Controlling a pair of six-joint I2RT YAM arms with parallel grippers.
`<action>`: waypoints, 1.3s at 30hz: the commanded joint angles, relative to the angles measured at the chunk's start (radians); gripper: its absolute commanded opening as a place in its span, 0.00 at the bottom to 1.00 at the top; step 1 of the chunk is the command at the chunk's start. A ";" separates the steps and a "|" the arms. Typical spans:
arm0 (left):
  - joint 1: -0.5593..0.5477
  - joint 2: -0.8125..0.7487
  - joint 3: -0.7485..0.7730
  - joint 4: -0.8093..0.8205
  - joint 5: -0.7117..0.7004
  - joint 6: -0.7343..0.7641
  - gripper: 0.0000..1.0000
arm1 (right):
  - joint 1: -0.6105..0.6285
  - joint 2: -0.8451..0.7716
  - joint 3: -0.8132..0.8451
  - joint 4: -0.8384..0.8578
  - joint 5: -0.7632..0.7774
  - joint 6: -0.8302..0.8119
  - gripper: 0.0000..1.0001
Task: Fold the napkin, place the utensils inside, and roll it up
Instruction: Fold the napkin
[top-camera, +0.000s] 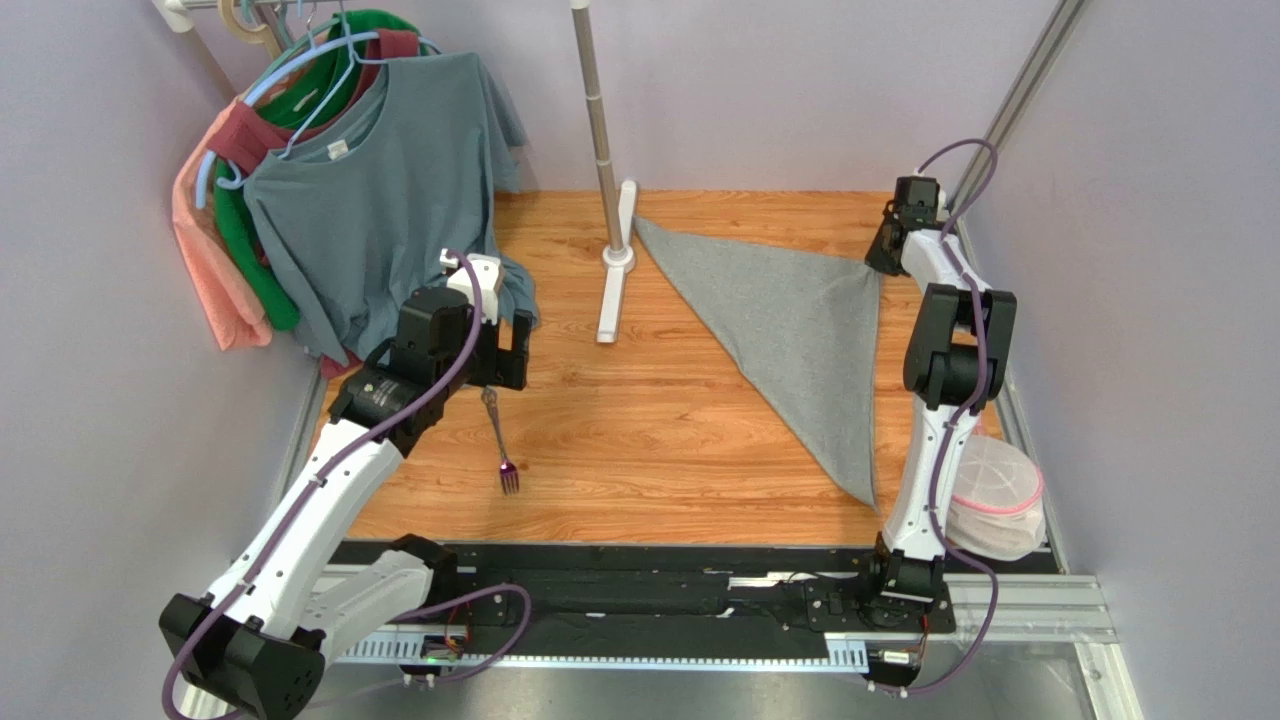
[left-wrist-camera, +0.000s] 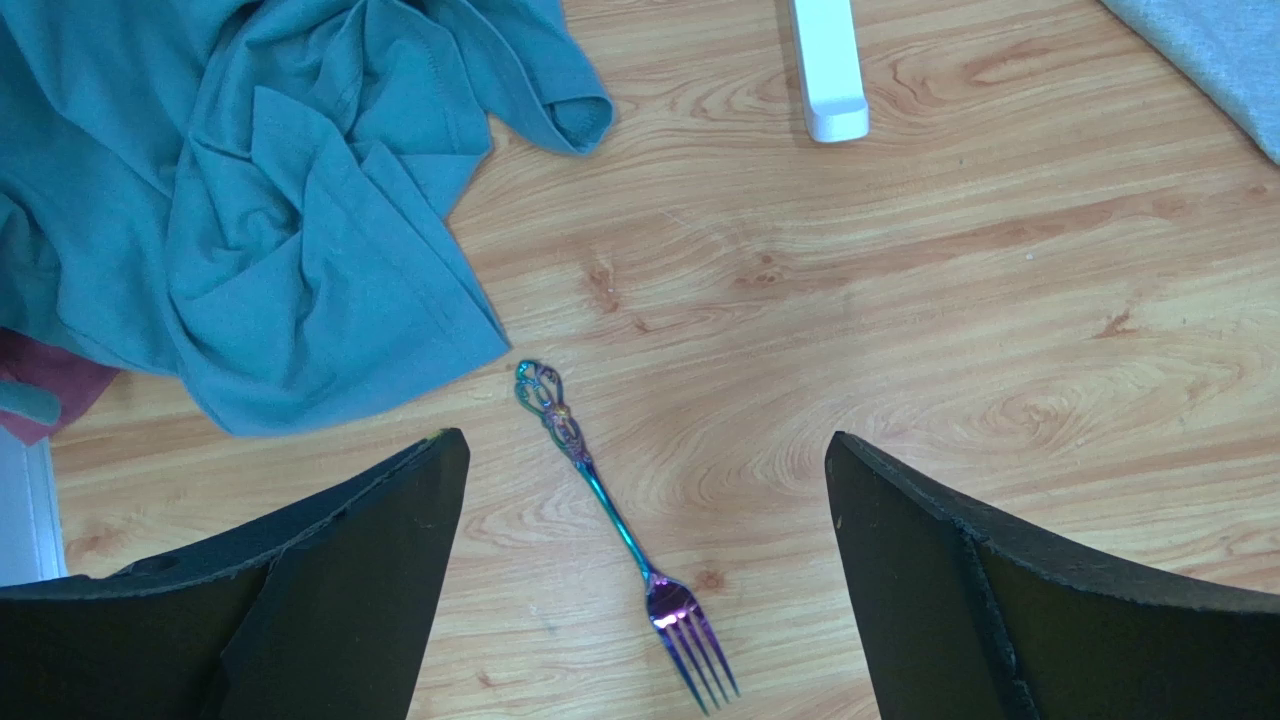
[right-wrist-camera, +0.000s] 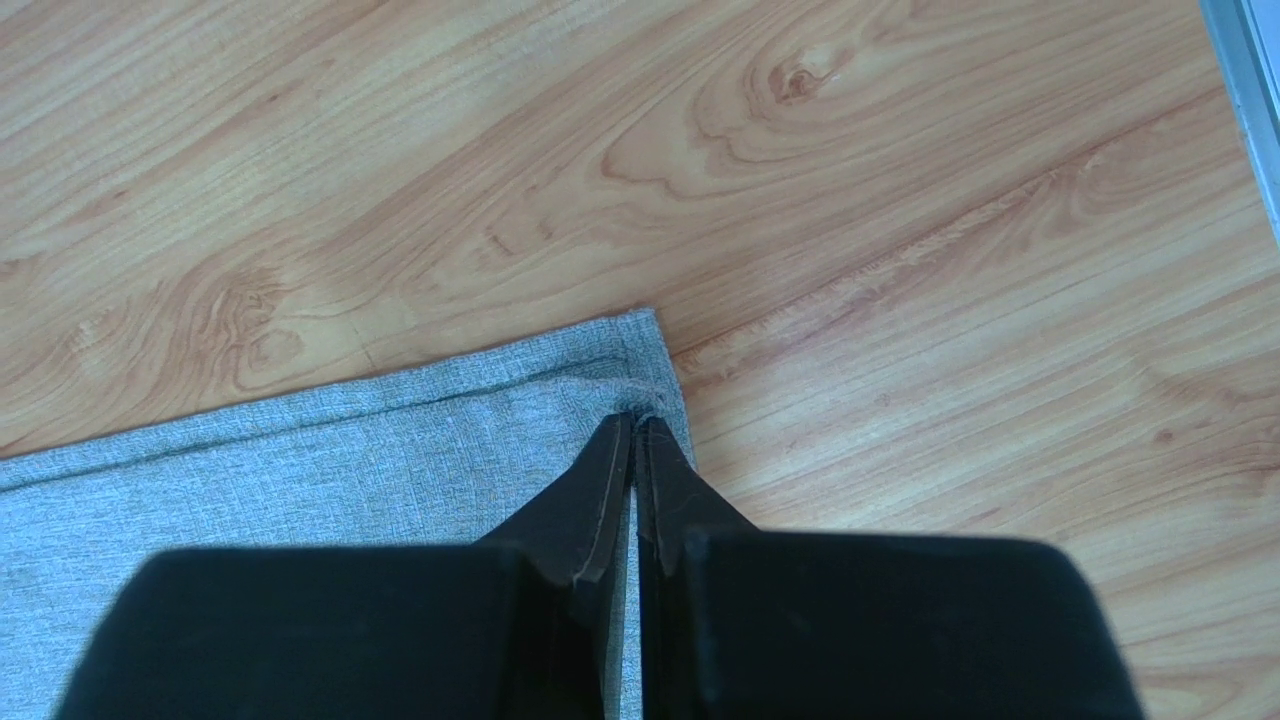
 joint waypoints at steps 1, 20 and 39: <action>-0.005 -0.001 0.030 0.016 0.000 -0.004 0.98 | 0.005 -0.004 0.052 0.067 -0.003 -0.019 0.05; -0.003 0.005 0.239 0.043 -0.104 0.043 0.99 | 0.072 -0.399 -0.080 0.019 -0.078 -0.075 0.54; 0.189 0.163 -0.118 -0.035 -0.129 -0.520 0.84 | 0.543 -0.958 -0.672 0.050 -0.098 0.180 0.52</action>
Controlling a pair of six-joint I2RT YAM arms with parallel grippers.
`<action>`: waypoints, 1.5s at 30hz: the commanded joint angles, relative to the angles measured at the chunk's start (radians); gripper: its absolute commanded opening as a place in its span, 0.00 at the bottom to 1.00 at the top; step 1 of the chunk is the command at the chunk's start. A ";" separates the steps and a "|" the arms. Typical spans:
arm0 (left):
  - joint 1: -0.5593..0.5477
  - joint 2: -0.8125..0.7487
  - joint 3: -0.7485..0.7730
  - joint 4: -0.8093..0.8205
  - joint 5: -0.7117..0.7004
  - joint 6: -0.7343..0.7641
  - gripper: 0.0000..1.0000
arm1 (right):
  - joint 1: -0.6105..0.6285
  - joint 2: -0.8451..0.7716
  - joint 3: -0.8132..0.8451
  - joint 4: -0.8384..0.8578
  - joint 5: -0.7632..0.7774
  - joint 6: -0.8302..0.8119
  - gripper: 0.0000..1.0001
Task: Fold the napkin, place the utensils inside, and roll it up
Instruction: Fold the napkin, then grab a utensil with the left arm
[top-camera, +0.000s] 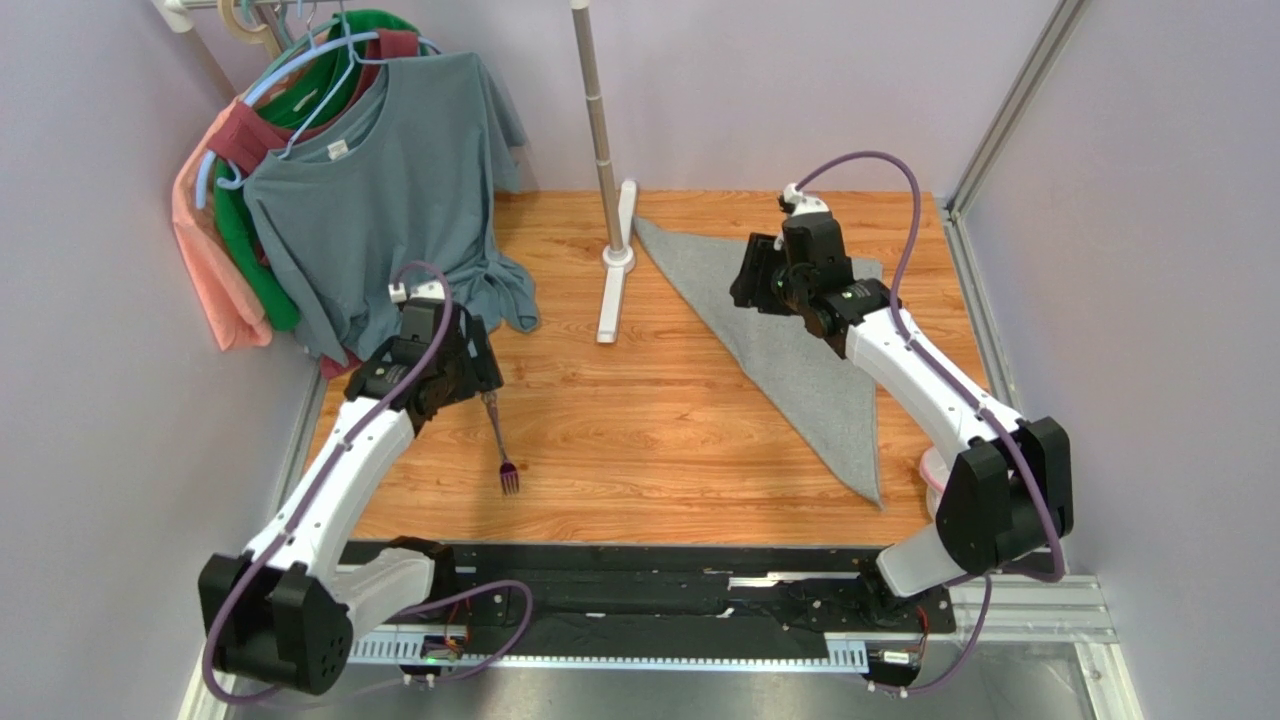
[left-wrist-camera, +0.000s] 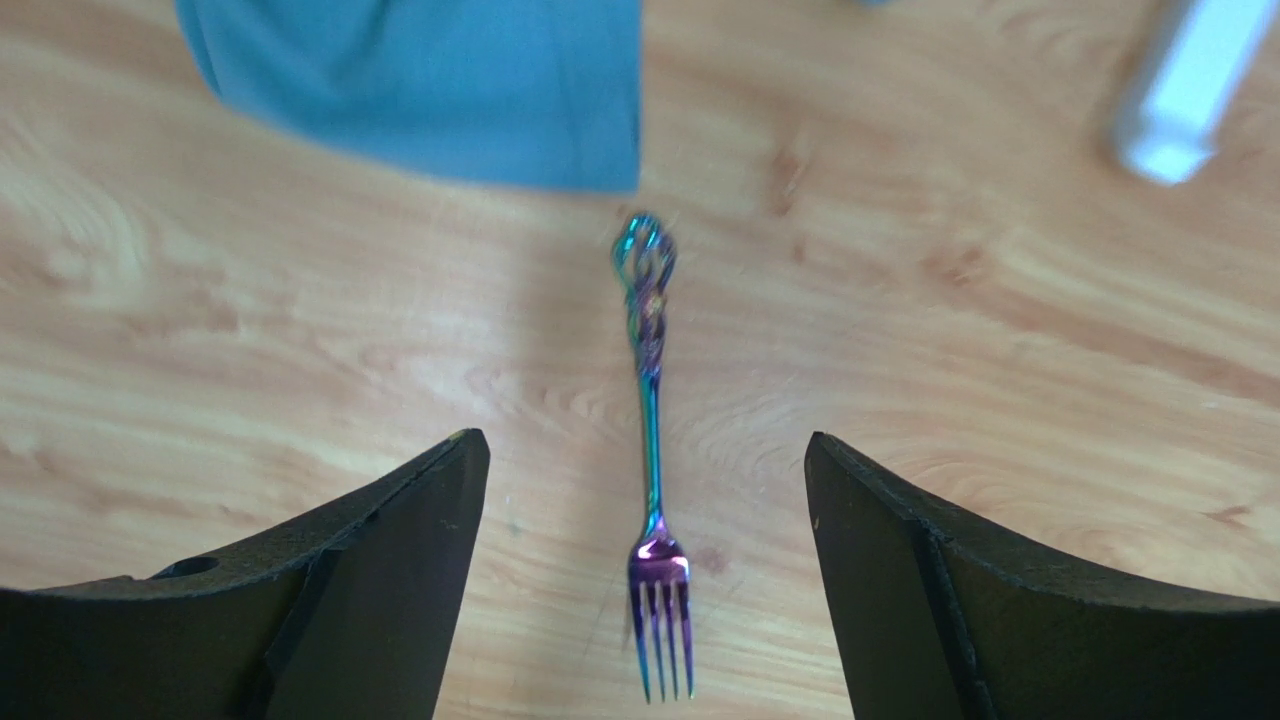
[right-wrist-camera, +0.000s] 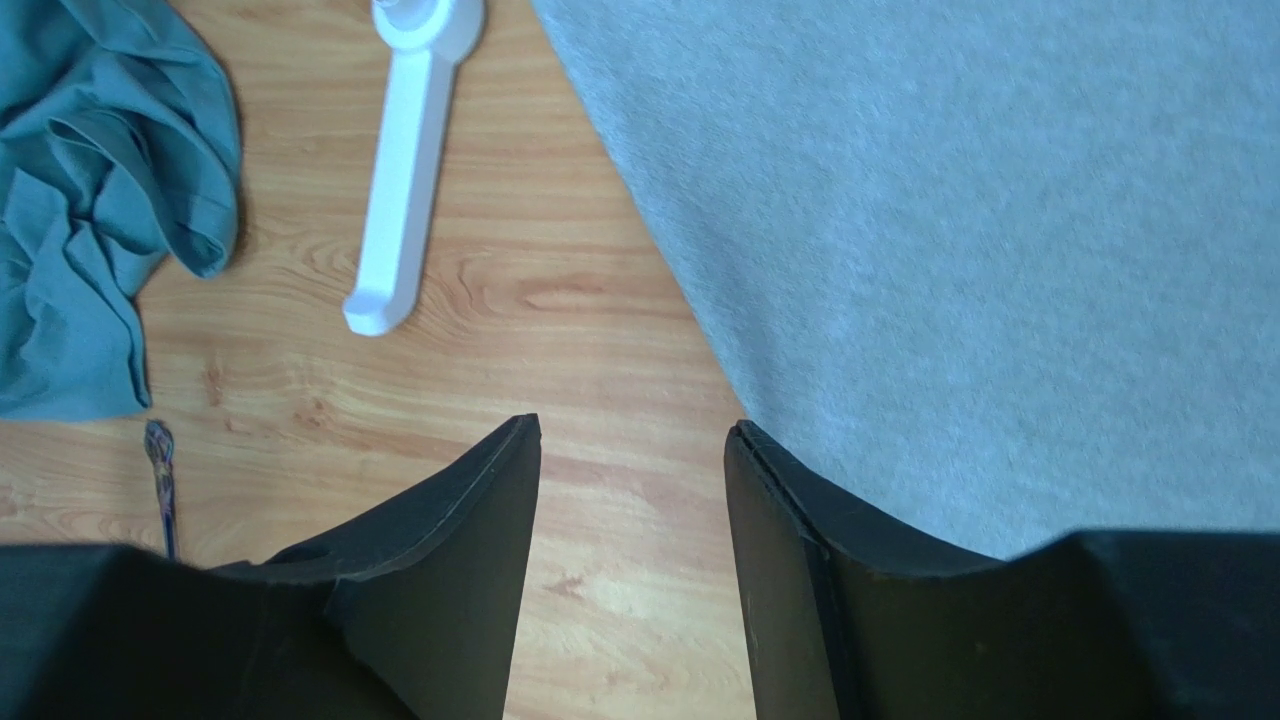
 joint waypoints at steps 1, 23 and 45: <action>0.003 0.091 -0.015 0.006 -0.036 -0.180 0.82 | -0.007 -0.139 -0.021 -0.023 -0.012 0.043 0.52; 0.001 0.291 -0.169 0.099 0.089 -0.355 0.57 | -0.007 -0.329 -0.114 -0.044 0.003 0.051 0.52; -0.002 0.357 -0.129 0.132 0.187 -0.274 0.00 | -0.002 -0.372 -0.209 -0.023 -0.123 0.094 0.52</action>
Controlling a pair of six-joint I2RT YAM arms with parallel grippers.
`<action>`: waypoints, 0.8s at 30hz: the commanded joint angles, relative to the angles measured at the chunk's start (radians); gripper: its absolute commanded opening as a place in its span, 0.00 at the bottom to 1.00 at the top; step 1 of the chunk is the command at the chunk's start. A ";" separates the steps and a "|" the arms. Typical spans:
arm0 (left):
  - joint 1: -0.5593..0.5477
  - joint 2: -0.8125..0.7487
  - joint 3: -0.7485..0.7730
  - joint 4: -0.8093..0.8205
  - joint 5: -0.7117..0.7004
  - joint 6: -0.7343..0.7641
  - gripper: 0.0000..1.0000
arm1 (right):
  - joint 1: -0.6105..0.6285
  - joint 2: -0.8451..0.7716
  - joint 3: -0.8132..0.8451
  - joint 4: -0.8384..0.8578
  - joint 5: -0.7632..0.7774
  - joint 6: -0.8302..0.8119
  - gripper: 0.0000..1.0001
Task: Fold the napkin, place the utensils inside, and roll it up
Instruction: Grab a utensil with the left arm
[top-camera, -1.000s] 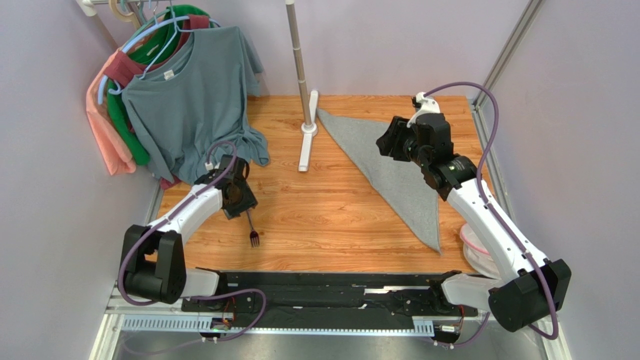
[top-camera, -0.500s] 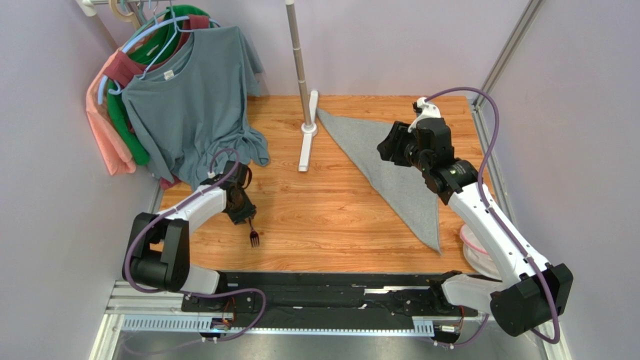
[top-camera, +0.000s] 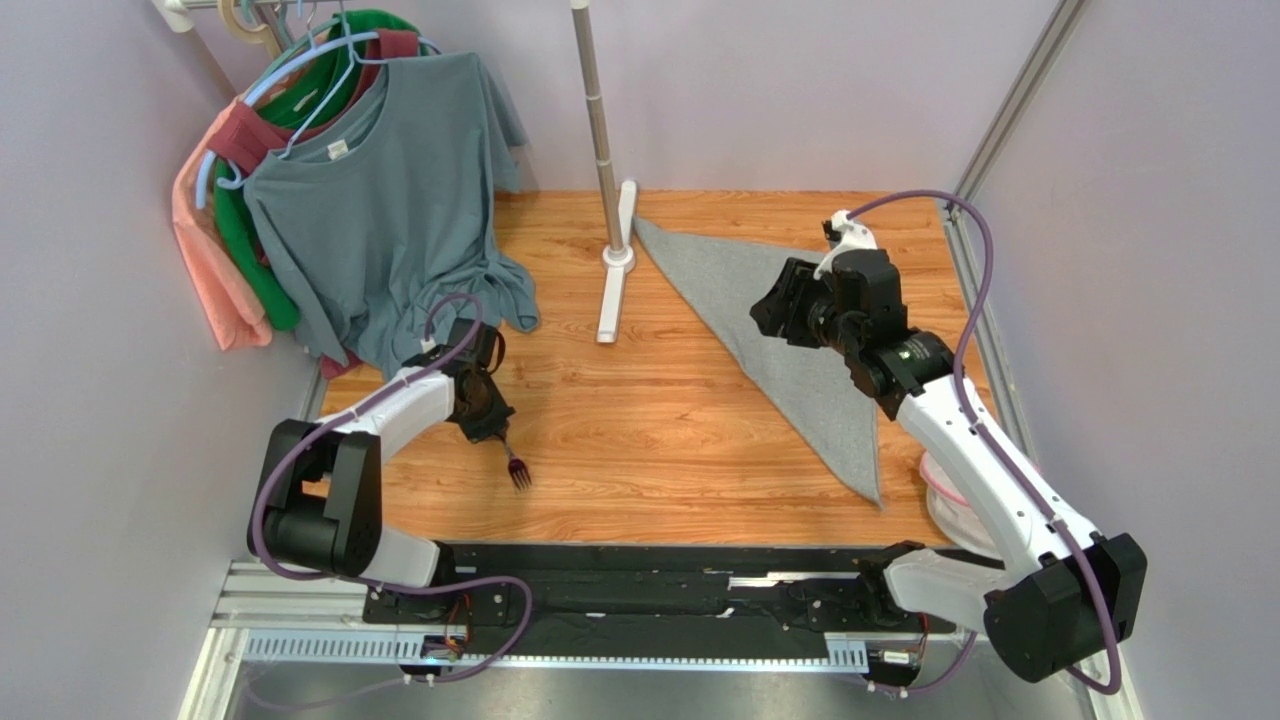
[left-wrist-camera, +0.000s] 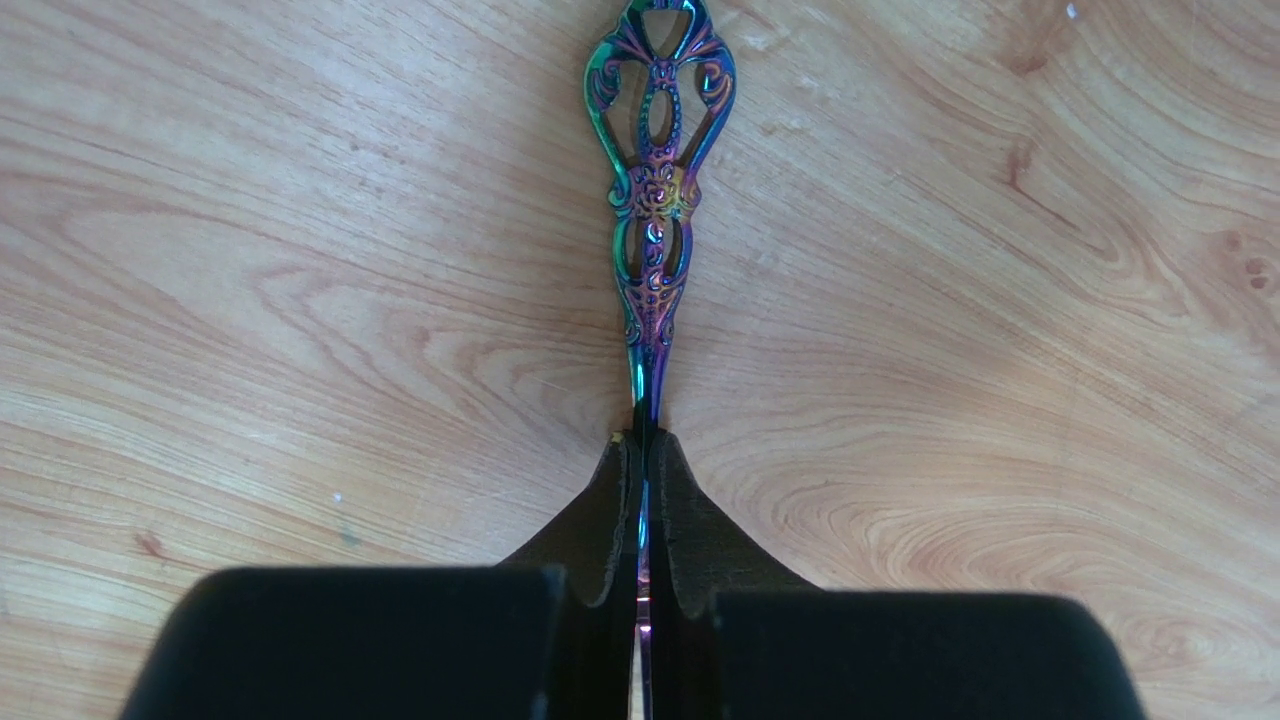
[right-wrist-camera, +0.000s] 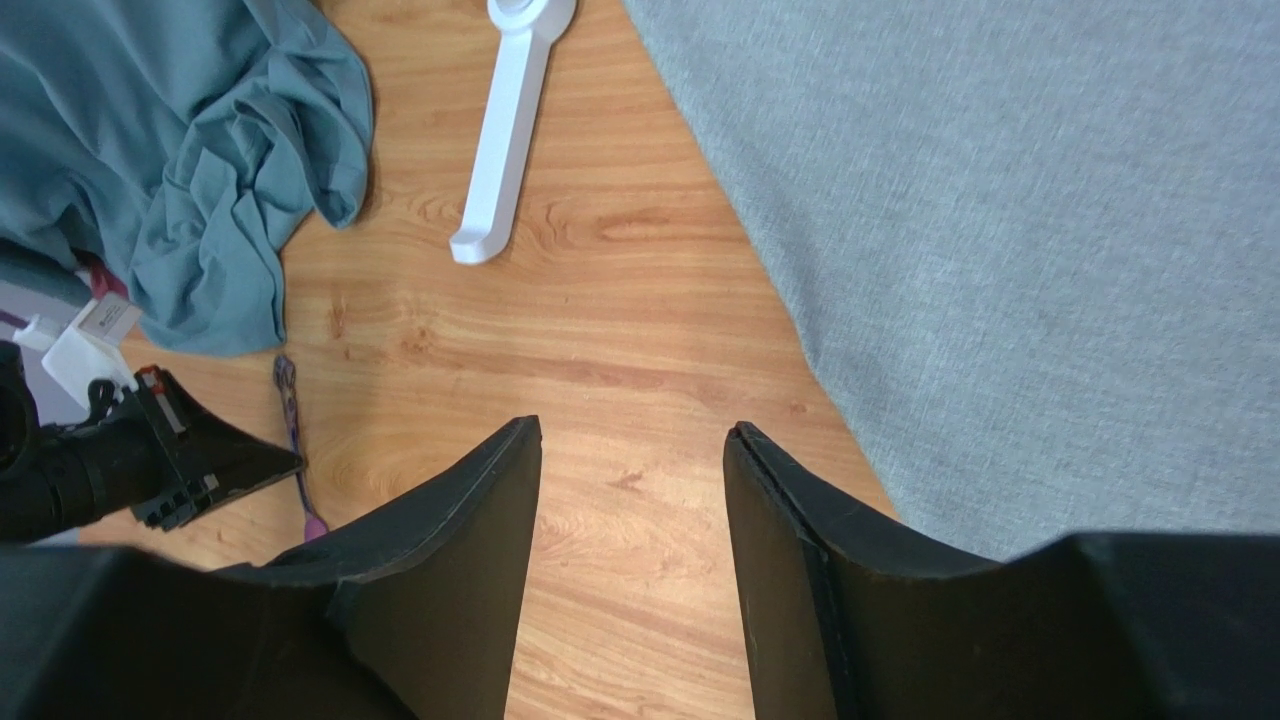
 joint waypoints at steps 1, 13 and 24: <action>-0.004 -0.059 0.011 0.008 0.069 0.013 0.00 | 0.017 -0.032 -0.041 0.047 -0.117 0.025 0.52; -0.140 -0.215 0.102 0.025 0.153 -0.137 0.00 | 0.292 0.134 -0.164 0.379 -0.351 0.135 0.51; -0.226 -0.238 0.129 0.205 0.193 -0.211 0.00 | 0.368 0.336 -0.161 0.605 -0.490 0.302 0.51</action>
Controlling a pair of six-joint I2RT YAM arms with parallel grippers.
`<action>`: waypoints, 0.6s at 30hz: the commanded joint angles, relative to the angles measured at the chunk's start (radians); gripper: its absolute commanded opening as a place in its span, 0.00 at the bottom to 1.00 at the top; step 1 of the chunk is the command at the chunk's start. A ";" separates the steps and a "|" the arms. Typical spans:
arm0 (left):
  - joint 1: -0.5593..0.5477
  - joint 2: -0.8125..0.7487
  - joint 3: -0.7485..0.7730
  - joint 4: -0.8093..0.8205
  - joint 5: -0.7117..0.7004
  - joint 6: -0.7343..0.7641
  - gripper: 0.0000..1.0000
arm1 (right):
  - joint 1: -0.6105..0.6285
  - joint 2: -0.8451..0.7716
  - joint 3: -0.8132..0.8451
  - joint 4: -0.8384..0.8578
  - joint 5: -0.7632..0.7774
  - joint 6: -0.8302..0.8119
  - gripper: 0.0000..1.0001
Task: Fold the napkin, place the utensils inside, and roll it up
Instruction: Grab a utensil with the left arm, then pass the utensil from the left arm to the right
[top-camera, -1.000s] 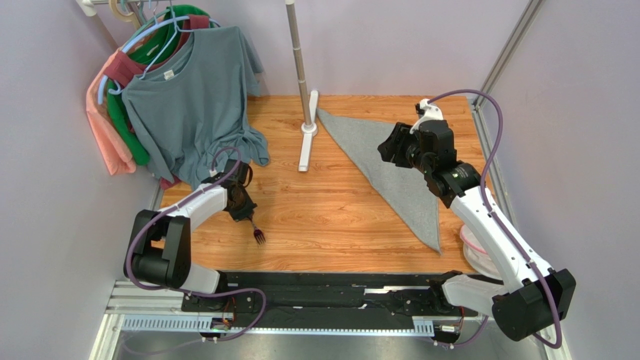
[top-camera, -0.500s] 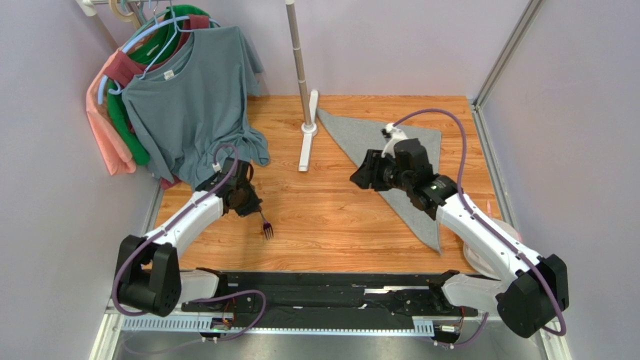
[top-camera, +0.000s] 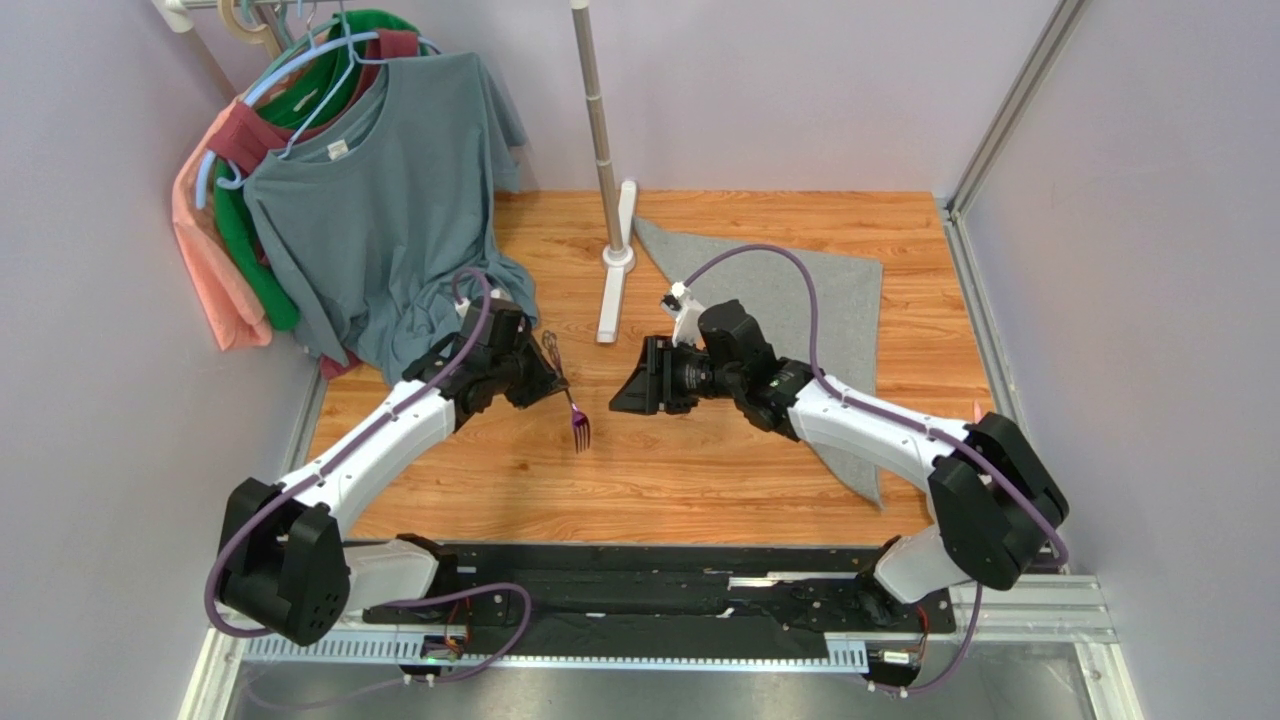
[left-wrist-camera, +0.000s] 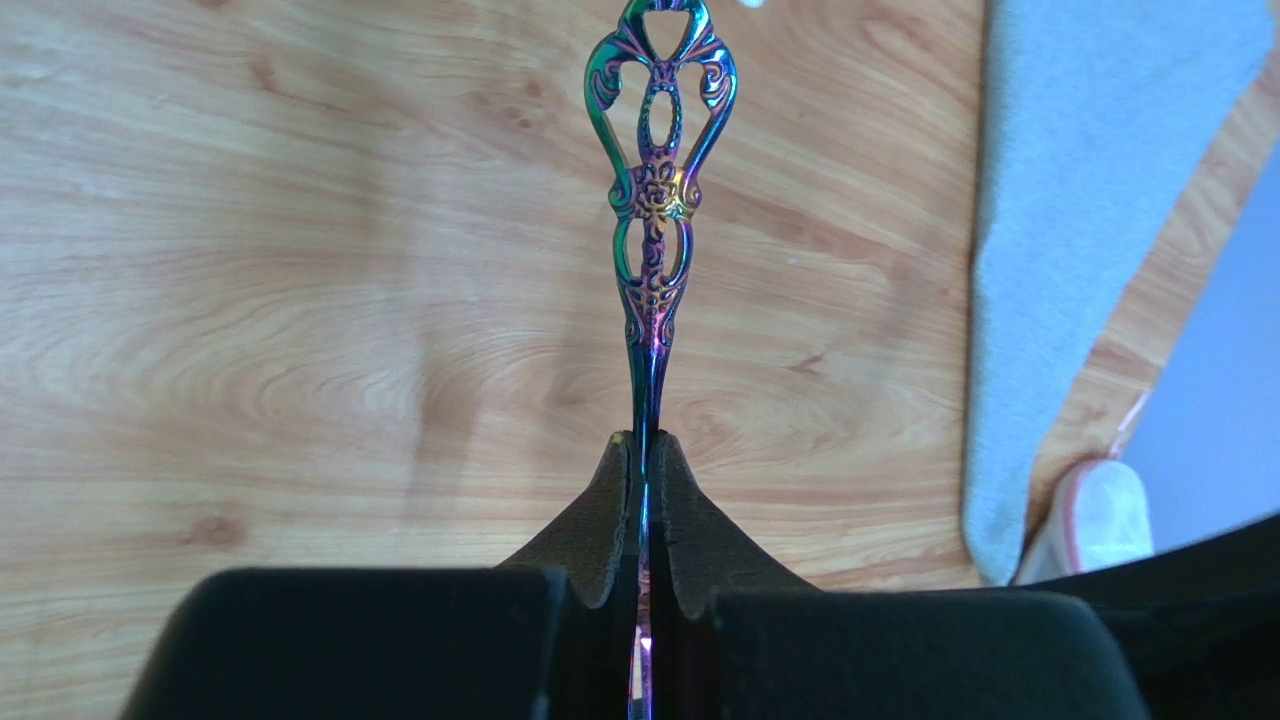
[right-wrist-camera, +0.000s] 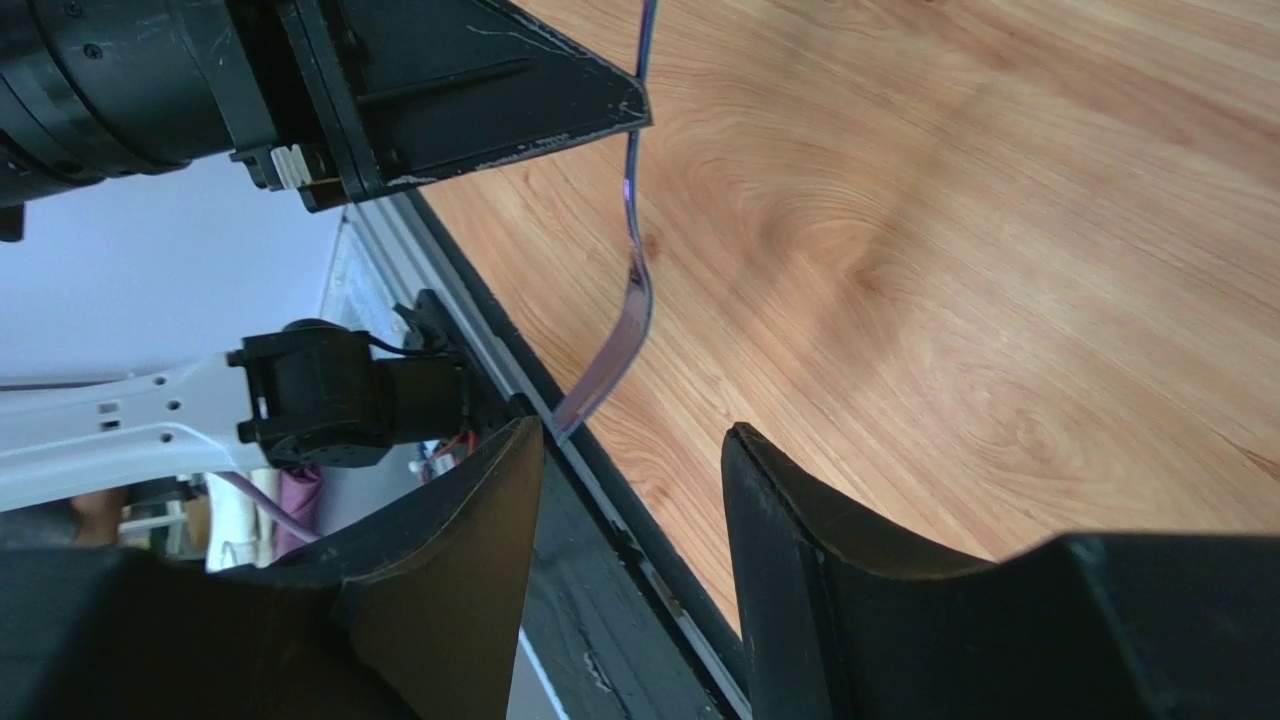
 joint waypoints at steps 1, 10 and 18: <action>-0.021 -0.035 0.035 0.106 0.028 -0.053 0.00 | 0.013 0.040 0.004 0.163 -0.071 0.089 0.51; -0.066 -0.058 0.040 0.137 0.006 -0.088 0.00 | 0.019 0.132 0.047 0.123 -0.100 0.105 0.48; -0.089 -0.057 0.043 0.133 -0.027 -0.085 0.00 | 0.026 0.165 0.062 0.131 -0.143 0.118 0.40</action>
